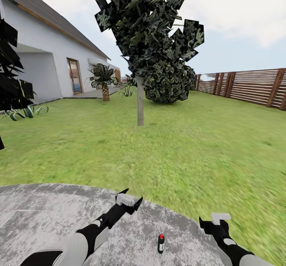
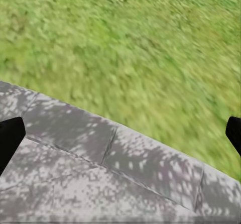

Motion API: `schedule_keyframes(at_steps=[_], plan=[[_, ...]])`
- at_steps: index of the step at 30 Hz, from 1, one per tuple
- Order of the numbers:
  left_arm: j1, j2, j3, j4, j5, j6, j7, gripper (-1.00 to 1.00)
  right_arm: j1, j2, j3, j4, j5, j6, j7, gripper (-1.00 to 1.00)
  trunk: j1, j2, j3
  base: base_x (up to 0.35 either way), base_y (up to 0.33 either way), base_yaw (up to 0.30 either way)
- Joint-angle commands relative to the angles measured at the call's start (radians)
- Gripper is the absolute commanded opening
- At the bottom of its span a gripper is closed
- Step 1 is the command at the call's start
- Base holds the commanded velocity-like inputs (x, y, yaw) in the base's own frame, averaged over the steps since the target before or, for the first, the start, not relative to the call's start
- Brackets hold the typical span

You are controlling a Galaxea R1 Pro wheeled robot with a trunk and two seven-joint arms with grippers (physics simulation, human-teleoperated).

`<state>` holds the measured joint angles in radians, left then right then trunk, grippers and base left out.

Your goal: In the garden, pick up the pesticide atomizer on the floor and spray pesticide onto both trees until each tree trunk is fully covered.

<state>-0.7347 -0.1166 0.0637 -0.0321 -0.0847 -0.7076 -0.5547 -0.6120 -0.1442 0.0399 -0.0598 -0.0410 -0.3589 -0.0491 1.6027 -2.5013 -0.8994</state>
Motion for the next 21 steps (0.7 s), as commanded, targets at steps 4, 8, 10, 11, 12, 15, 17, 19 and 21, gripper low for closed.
schedule_keyframes(at_steps=[4, 8, 10, 11, 12, 15, 17, 19, 21], plan=[[0.0, 0.0, 0.001, 0.0, 0.0, 0.0, -0.012, 1.0, 0.0, 0.0, 0.0, 0.0, 0.0, 0.0, 0.0, 1.0, 0.002, -0.001, -0.016, 0.0, 0.0, 0.0], [0.0, 0.0, 0.001, 0.0, 0.0, 0.0, -0.015, 1.0, 0.0, 0.0, 0.0, 0.0, 0.0, 0.0, 0.0, 1.0, 0.004, -0.002, -0.031, 0.0, 0.0, 0.0], [0.0, 0.0, 0.001, 0.0, 0.0, 0.0, -0.015, 1.0, 0.0, 0.0, 0.0, 0.0, 0.0, 0.0, 0.0, 1.0, 0.004, -0.002, -0.039, 0.0, 0.0, 0.0], [0.0, 0.0, 0.001, 0.0, 0.0, 0.0, -0.016, 1.0, 0.0, 0.0, 0.0, 0.0, 0.0, 0.0, 0.0, 1.0, 0.005, -0.003, -0.043, 0.0, 0.0, 0.0], [0.0, 0.001, 0.001, 0.0, 0.0, 0.0, -0.016, 1.0, 0.0, 0.0, 0.0, 0.0, 0.0, 0.0, 0.0, 1.0, 0.005, -0.003, -0.047, 0.0, 0.0, 0.0], [0.0, 0.001, 0.001, 0.0, 0.0, 0.0, -0.016, 1.0, 0.0, 0.0, 0.0, 0.0, 0.0, 0.0, 0.0, 1.0, 0.006, -0.003, -0.05, 0.0, 0.0, 0.0], [0.0, 0.001, 0.001, 0.0, 0.0, 0.0, -0.016, 1.0, 0.0, 0.0, 0.0, 0.0, 0.0, 0.0, 0.0, 1.0, 0.006, -0.003, -0.05, 0.0, 0.0, 0.0], [0.0, 0.001, 0.001, 0.0, 0.0, 0.0, -0.016, 1.0, 0.0, 0.0, 0.0, 0.0, 0.0, 0.0, 0.0, 1.0, 0.006, -0.003, -0.05, 0.0, 0.0, 0.0], [0.0, 0.001, 0.001, 0.0, 0.0, 0.0, -0.016, 1.0, 0.0, 0.0, 0.0, 0.0, 0.0, 0.0, 0.0, 1.0, 0.007, -0.004, -0.058, 0.0, 0.0, 0.0]])
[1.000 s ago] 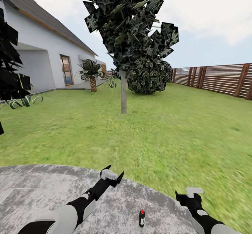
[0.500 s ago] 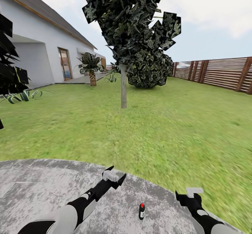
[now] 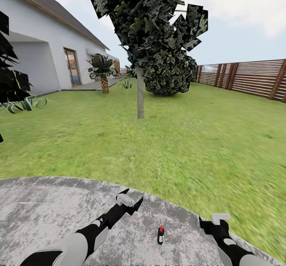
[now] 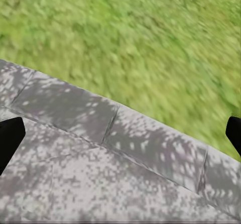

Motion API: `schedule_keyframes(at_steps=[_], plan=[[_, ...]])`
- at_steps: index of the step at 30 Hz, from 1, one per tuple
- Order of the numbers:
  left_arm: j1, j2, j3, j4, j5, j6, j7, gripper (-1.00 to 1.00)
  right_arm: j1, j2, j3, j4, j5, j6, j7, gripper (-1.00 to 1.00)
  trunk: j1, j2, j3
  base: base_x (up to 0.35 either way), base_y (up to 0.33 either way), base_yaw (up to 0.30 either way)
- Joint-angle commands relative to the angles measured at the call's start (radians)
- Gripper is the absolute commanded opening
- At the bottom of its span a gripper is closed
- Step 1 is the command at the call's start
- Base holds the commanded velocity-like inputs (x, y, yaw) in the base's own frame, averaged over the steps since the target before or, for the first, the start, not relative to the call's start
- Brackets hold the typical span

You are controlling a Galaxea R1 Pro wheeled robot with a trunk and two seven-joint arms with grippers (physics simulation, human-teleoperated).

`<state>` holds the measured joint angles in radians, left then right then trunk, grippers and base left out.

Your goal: In the garden, pick up the pesticide atomizer on the floor and spray pesticide onto both trees until each tree trunk is fully covered.

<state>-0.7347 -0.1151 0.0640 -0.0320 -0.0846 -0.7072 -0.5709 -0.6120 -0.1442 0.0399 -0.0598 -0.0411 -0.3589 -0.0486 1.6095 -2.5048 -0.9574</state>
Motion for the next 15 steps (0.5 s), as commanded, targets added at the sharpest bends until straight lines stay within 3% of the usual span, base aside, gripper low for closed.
schedule_keyframes(at_steps=[1, 6, 15], plan=[[0.0, 0.0, 0.0, 0.0, 0.0, 0.0, 0.0, 1.0, 0.0, 0.0, 0.0, 0.0, 0.0, 0.0, 0.0, 1.0, 0.0, 0.0, -0.004, 0.0, 0.0, 0.0], [0.0, 0.0, 0.0, 0.0, 0.0, -0.001, -0.001, 1.0, 0.0, -0.003, 0.0, 0.0, 0.0, -0.001, 0.0, 1.0, 0.001, -0.001, -0.008, 0.0, 0.0, 0.0], [0.0, 0.0, 0.0, 0.0, 0.0, -0.001, -0.001, 1.0, 0.0, -0.037, 0.0, -0.007, 0.0, -0.008, -0.002, 1.0, 0.001, -0.001, -0.012, 0.0, 0.0, 0.0]])
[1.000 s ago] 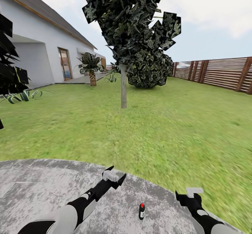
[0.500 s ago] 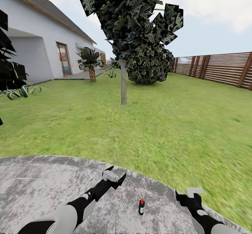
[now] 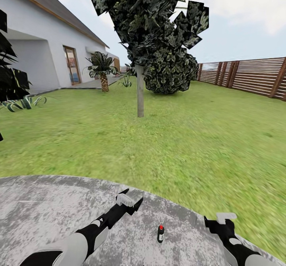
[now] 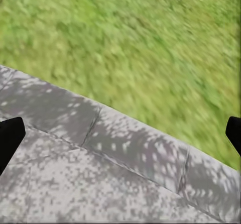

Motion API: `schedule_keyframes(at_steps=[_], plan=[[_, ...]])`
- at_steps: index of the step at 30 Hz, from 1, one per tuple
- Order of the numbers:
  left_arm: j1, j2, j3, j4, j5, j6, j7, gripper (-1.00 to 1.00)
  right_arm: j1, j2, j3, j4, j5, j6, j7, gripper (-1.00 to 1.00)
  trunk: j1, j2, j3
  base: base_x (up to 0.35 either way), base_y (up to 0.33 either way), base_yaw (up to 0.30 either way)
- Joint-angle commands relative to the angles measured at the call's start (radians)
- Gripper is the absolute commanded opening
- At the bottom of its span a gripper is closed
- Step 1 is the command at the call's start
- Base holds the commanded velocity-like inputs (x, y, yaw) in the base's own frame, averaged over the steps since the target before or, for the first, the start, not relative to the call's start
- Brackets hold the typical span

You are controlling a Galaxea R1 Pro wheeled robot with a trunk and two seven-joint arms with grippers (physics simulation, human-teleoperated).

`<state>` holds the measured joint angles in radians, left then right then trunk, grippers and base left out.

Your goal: In the garden, pick up the pesticide atomizer on the floor and spray pesticide onto both trees until each tree trunk is fully covered.

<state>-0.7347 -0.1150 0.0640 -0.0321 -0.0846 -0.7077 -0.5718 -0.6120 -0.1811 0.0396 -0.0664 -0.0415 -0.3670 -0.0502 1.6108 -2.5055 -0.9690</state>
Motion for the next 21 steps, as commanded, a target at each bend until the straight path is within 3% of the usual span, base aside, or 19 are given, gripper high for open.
schedule_keyframes(at_steps=[1, 17, 21], plan=[[0.0, 0.0, 0.0, 0.0, 0.0, 0.0, 0.0, 1.0, 0.0, -0.001, 0.0, 0.0, 0.0, -0.001, 0.0, 1.0, 0.0, 0.0, -0.004, 0.0, 0.0, 0.0], [0.0, -0.001, 0.0, 0.0, 0.0, -0.001, -0.005, 1.0, 0.0, -0.006, 0.0, 0.0, 0.0, -0.057, 0.0, 1.0, 0.008, -0.004, -0.066, 0.0, 0.0, 0.0], [0.0, -0.001, 0.0, 0.0, 0.0, 0.0, -0.04, 1.0, 0.0, -0.006, 0.0, 0.001, 0.0, -0.058, 0.0, 1.0, 0.009, -0.005, -0.081, 0.0, 0.0, 0.0]])
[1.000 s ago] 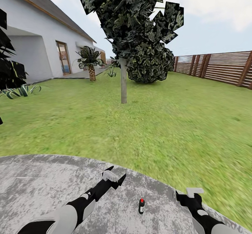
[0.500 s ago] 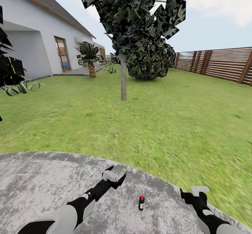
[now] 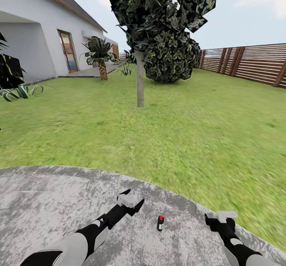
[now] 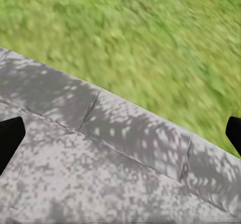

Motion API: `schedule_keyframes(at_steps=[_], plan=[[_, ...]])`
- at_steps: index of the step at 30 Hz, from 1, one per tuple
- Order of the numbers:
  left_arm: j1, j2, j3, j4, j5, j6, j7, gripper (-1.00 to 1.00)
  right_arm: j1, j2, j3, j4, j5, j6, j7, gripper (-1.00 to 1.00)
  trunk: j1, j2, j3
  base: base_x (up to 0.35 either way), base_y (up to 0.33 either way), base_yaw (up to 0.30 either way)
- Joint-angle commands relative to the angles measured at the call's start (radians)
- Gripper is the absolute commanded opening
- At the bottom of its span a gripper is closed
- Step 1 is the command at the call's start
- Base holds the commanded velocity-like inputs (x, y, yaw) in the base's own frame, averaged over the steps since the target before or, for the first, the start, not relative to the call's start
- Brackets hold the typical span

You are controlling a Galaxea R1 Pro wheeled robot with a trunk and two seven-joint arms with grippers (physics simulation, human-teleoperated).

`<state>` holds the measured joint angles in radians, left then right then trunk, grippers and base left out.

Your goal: In the garden, pick up the pesticide atomizer on the floor and spray pesticide onto both trees until each tree trunk is fully covered.

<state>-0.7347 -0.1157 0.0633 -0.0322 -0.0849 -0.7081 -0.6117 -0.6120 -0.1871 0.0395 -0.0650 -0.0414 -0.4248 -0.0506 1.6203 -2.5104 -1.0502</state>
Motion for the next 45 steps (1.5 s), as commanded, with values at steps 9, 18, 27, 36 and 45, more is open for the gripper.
schedule_keyframes(at_steps=[9, 18, 27, 36, 45], plan=[[0.0, 0.0, 0.001, 0.0, 0.001, 0.001, -0.071, 1.0, 0.0, 0.0, 0.0, 0.001, 0.0, 0.001, 0.0, 1.0, 0.003, -0.001, -0.023, 0.0, 0.0, 0.0], [0.0, 0.0, 0.001, 0.001, 0.001, 0.001, -0.122, 1.0, 0.0, 0.0, 0.0, 0.002, 0.0, 0.001, 0.0, 1.0, 0.004, -0.002, -0.039, 0.0, 0.0, 0.0], [0.0, 0.003, 0.001, 0.0, 0.001, 0.001, -0.124, 1.0, 0.0, 0.0, 0.0, 0.002, 0.0, 0.001, 0.0, 1.0, 0.009, -0.005, -0.074, 0.0, 0.0, 0.0], [0.0, 0.002, 0.001, 0.0, 0.001, 0.001, -0.126, 1.0, 0.0, 0.0, 0.0, 0.002, 0.0, 0.001, 0.0, 1.0, 0.013, -0.007, -0.108, 0.0, 0.0, 0.0], [0.0, 0.002, 0.0, 0.0, 0.001, 0.001, -0.151, 1.0, 0.0, 0.0, 0.0, 0.004, 0.0, 0.001, 0.0, 1.0, 0.017, -0.009, -0.143, 0.0, 0.0, 0.0]])
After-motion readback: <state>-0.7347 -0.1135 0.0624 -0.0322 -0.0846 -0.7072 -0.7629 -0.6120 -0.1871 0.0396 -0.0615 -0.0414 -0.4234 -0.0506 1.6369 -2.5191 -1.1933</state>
